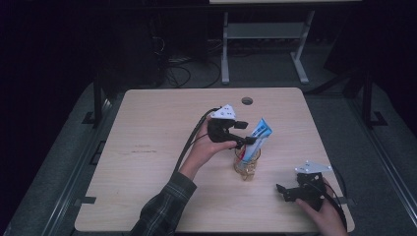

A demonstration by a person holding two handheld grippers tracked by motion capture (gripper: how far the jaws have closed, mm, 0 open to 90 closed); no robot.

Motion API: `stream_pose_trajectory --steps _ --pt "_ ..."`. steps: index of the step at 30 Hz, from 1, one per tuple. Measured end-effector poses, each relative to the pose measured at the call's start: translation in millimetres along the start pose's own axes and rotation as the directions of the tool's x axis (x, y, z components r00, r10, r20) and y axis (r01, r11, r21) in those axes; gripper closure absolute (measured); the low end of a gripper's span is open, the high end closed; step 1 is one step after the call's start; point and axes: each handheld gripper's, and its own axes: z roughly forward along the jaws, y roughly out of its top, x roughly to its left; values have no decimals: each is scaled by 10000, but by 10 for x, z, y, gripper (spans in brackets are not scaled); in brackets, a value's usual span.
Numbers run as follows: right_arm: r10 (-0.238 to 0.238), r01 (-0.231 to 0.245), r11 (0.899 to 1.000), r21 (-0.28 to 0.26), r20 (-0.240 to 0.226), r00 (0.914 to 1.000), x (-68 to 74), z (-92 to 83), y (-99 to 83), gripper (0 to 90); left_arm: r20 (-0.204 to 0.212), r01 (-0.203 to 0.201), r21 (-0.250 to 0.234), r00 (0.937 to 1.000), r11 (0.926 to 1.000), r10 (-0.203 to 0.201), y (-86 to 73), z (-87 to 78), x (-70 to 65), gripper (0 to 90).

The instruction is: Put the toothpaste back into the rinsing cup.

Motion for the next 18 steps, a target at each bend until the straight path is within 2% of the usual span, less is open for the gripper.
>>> stream_pose_trajectory --steps 6,14,18 --pt "6 -6 10000 0 -17 10000 1 -1 0 0 -617 -9 243 9981 9997 24 -32 -187 2 282" --pt "3 -3 10000 3 -10 10000 1 -1 0 0 -1075 10 459 9942 9989 39 -87 -454 3 275" --pt "-25 25 10000 -12 -5 10000 -1 0 0 0 -1399 71 598 9902 9982 14 -135 -575 -4 273"
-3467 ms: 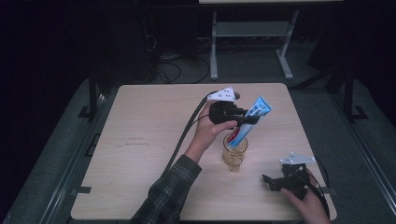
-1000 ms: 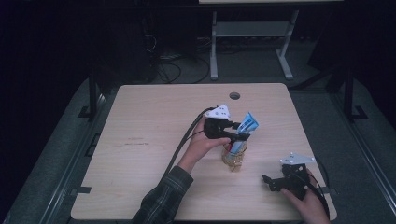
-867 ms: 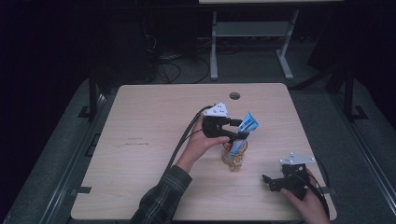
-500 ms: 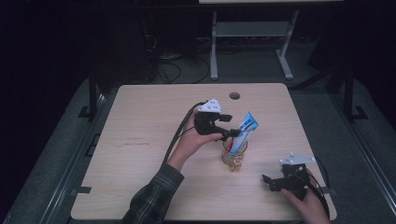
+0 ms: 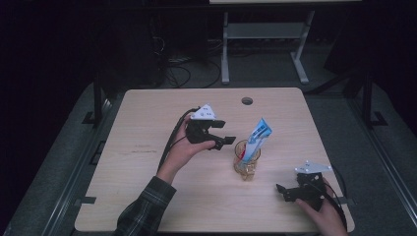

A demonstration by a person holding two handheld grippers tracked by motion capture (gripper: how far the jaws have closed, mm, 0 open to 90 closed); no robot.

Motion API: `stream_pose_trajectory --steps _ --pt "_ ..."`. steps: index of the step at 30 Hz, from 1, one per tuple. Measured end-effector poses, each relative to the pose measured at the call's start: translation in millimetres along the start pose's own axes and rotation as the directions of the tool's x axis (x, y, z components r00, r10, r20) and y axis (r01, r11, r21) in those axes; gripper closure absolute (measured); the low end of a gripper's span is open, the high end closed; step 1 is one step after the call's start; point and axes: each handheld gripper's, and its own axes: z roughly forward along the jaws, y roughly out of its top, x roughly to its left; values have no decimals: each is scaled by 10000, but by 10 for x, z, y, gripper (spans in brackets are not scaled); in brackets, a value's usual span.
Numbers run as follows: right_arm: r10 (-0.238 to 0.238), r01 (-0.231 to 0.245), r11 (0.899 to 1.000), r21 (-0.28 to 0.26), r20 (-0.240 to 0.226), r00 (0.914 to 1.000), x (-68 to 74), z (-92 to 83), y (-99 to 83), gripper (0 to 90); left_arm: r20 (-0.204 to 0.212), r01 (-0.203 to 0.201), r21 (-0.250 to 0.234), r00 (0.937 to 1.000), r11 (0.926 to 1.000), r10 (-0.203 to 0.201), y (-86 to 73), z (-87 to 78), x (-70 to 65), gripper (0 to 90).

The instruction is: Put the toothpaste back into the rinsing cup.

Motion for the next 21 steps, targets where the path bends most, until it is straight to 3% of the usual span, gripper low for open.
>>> stream_pose_trajectory --steps 10,21 --pt "19 -19 10000 15 5 10000 1 0 0 0 -598 132 305 9981 9994 -114 -212 -300 6 262" --pt "21 -21 10000 15 -3 10000 2 -1 0 0 -1195 648 386 9910 9972 -598 -557 -601 28 254"
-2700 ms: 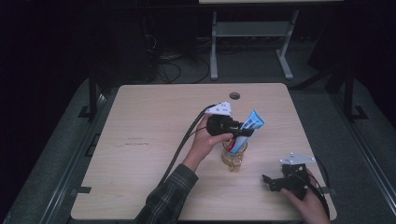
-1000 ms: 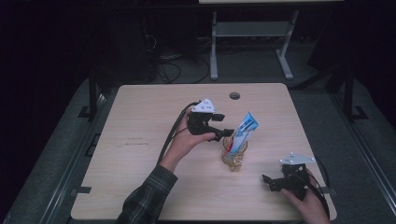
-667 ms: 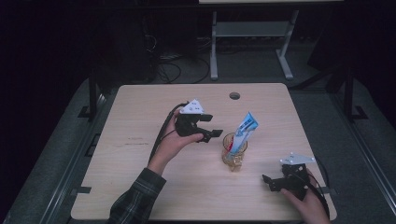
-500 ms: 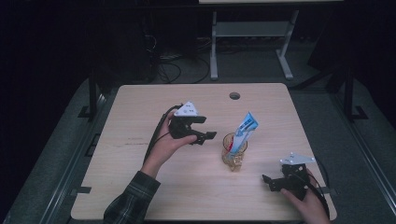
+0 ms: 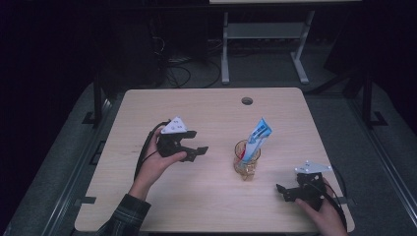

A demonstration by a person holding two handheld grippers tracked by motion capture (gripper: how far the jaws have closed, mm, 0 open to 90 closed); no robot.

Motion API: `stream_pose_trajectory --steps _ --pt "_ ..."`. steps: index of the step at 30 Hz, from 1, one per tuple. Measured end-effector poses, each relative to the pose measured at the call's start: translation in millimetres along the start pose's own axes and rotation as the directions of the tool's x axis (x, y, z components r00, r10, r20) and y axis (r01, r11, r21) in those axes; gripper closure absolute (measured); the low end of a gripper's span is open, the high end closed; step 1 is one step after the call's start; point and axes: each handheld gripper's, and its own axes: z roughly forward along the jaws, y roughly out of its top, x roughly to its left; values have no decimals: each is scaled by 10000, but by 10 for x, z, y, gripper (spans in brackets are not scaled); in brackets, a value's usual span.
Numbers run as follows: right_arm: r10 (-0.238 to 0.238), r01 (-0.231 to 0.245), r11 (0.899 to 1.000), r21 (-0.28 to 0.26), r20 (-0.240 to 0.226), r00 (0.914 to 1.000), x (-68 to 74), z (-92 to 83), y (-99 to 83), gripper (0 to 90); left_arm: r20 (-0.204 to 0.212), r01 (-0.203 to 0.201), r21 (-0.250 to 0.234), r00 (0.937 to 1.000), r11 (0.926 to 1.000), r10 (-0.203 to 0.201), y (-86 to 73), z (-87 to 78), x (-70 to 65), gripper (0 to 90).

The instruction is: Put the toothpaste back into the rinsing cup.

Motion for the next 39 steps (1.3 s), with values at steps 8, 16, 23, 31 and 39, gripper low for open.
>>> stream_pose_trajectory --steps 8,16,23,31,39 --pt "6 -6 10000 0 -9 10000 0 1 0 0 -394 364 -17 9986 9993 -365 -241 -163 69 253" --pt "4 -4 10000 3 1 10000 0 1 0 0 -797 492 239 9957 9985 -472 -460 -301 71 251" --pt "3 -3 10000 3 1 10000 0 1 0 0 -1107 698 269 9916 9972 -664 -669 -443 66 250" --pt "4 -4 10000 2 1 10000 0 1 0 0 -1740 793 757 9826 9940 -652 -911 -577 33 228" --pt "3 -3 10000 1 -1 10000 0 1 0 0 -2343 1116 1332 9690 9848 -781 -1124 -642 27 210"
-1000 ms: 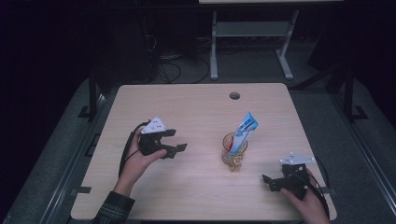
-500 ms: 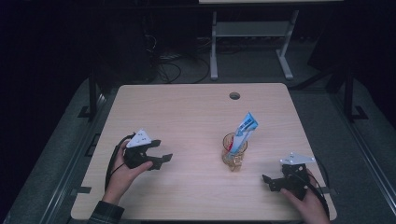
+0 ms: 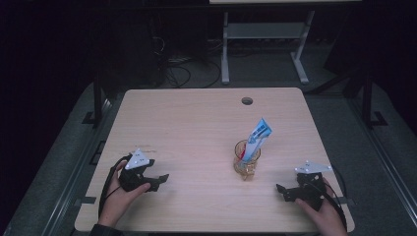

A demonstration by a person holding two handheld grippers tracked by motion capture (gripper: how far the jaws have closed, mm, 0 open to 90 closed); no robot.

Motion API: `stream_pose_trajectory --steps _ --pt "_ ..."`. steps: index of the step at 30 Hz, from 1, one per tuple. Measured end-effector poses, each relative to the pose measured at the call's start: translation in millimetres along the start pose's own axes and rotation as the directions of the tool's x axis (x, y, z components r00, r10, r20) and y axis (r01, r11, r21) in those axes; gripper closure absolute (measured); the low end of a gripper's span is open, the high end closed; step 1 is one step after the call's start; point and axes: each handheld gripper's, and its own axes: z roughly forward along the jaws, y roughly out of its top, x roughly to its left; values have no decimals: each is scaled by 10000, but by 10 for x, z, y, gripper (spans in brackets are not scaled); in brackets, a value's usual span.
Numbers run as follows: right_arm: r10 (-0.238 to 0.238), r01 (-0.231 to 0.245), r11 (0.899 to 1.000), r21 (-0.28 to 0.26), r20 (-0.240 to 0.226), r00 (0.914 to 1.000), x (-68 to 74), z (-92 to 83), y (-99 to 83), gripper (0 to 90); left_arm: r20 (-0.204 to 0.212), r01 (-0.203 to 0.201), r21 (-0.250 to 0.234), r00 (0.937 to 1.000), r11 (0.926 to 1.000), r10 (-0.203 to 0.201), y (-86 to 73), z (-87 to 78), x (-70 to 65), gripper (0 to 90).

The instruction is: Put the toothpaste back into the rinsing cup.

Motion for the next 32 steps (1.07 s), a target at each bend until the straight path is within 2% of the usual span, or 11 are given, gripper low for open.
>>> stream_pose_trajectory --steps 2,11,15,18,23,32 --pt "0 0 10000 -1 0 10000 0 0 0 0 -190 53 84 9998 10000 -52 -57 2 4 208" --pt "1 -1 10000 1 0 10000 0 0 0 0 -418 362 481 9985 9982 -342 -253 9 39 206" --pt "-4 4 10000 -1 2 10000 0 0 0 0 -695 453 637 9967 9969 -408 -327 15 68 207" --pt "-2 2 10000 -2 1 10000 0 0 0 0 -782 722 739 9947 9947 -664 -382 37 91 204" --pt "-3 3 10000 -1 0 10000 0 0 0 0 -918 844 327 9925 9959 -811 -436 48 91 146" --pt "-6 6 10000 0 3 10000 0 0 0 0 -991 893 330 9914 9955 -857 -444 41 84 136"
